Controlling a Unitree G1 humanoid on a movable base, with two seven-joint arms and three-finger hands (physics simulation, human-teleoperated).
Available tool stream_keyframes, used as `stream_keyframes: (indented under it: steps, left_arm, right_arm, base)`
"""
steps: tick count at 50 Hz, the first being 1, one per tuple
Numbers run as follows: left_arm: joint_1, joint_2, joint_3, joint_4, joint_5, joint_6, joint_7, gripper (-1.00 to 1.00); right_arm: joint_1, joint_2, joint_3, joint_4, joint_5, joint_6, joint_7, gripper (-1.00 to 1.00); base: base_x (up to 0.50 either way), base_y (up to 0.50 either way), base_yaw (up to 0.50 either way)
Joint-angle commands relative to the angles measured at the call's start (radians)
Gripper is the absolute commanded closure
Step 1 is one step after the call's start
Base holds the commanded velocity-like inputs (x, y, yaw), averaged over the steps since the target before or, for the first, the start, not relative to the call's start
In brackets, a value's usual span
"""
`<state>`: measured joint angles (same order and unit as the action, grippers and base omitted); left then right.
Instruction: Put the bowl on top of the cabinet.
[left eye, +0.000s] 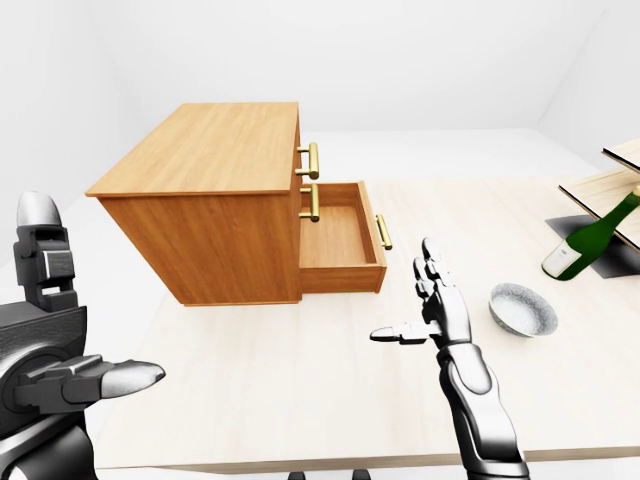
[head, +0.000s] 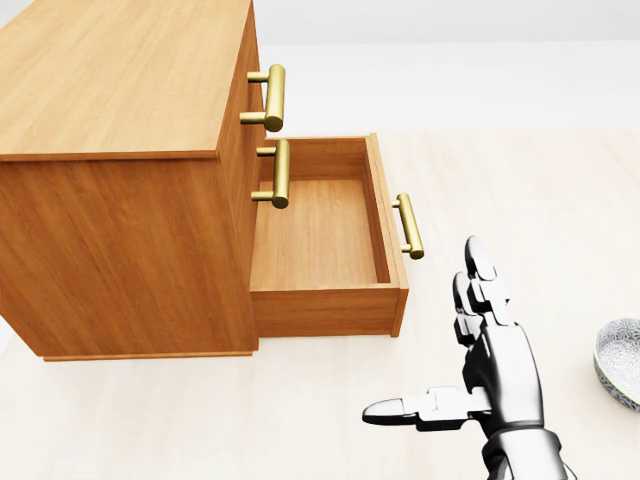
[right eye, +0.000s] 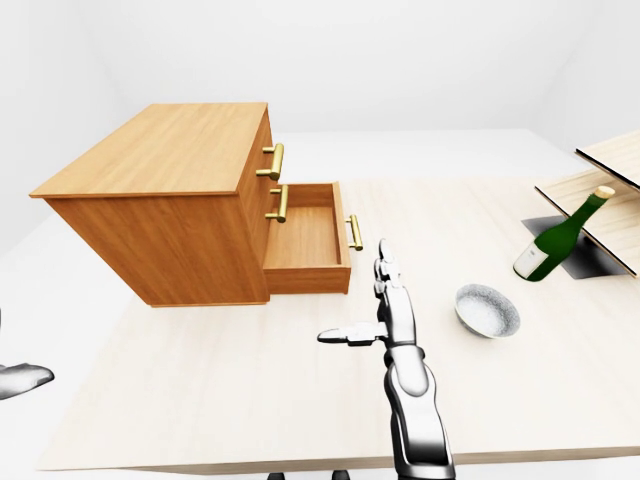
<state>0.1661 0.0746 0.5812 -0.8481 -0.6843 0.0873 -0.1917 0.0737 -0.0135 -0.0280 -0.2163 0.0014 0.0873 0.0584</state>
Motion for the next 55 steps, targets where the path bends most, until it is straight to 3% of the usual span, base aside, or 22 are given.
stream_keyframes:
  steps: [1,7,14,22,30,40,55]
  left_arm:
    - [-0.018,-0.007,-0.017,0.079,0.028,0.000,0.024,-1.00]
    - [-0.019,-0.006,-0.015,0.078,0.025,0.000,0.026,-1.00]
    - [-0.025,-0.004,-0.021,0.091,0.034,0.000,0.031,-1.00]
    - [-0.024,-0.005,-0.030,0.095,0.044,0.000,0.032,-1.00]
    - [-0.015,-0.015,-0.043,0.091,0.062,0.000,0.024,-1.00]
    - [-0.015,-0.012,-0.031,0.089,0.050,0.000,0.027,-1.00]
    - [-0.018,-0.015,-0.041,0.093,0.063,0.000,0.027,-1.00]
  right_arm:
    - [-0.023,0.002,-0.005,0.132,0.028,-0.078,-0.006,-1.00]
    - [-0.019,0.007,-0.005,0.110,0.046,-0.049,-0.023,-1.00]
    - [0.102,-0.001,-0.001,-0.020,0.027,0.000,-0.016,-1.00]
    - [0.241,-0.001,-0.113,-0.382,-0.038,0.000,0.053,-1.00]
    - [0.296,0.043,-0.231,-0.627,-0.165,0.000,0.217,-1.00]
    - [0.264,0.063,-0.346,-0.707,-0.356,0.000,0.412,-1.00]
    - [0.215,0.051,-0.561,-0.597,-0.433,0.000,0.580,-1.00]
  base:
    - [0.50,-0.08,0.00]
    - [0.17,-0.01,0.00]
    - [0.00,0.00,0.00]
    - [0.00,0.00,0.00]
    - [0.00,0.00,0.00]
    - [0.00,0.00,0.00]
    - [0.00,0.00,0.00]
